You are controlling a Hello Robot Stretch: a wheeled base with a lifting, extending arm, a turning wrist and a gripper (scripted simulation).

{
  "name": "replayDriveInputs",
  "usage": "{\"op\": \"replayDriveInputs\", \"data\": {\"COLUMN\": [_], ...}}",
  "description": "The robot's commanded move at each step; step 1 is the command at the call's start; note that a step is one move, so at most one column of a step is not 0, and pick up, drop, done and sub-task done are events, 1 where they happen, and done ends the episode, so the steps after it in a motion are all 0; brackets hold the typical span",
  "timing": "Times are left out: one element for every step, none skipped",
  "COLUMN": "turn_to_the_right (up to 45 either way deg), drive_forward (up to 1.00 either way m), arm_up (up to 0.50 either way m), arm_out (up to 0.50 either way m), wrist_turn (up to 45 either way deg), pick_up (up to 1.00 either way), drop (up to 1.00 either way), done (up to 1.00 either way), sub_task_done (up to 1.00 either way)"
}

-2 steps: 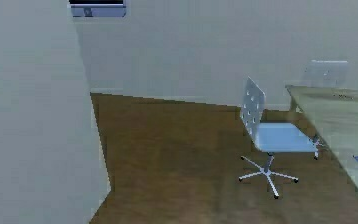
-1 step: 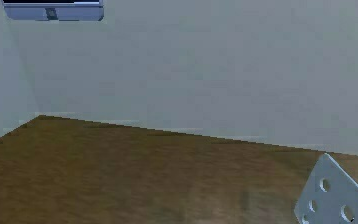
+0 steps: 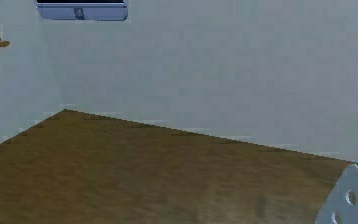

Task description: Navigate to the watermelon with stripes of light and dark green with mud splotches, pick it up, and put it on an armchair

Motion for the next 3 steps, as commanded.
{"op": "replayDriveInputs", "data": {"turn_to_the_right": [0.0, -36.0, -3.0], "drive_forward": [0.35, 0.0, 0.0], "arm_up": [0.0, 0.0, 0.0], "arm_out": [0.0, 0.0, 0.0], "wrist_turn": [0.0, 0.0, 0.0], "pick_up": [0.0, 0.0, 0.0], "drop": [0.0, 0.0, 0.0], "done": [0.0, 0.0, 0.0], "sub_task_done": [0.0, 0.0, 0.0]}}
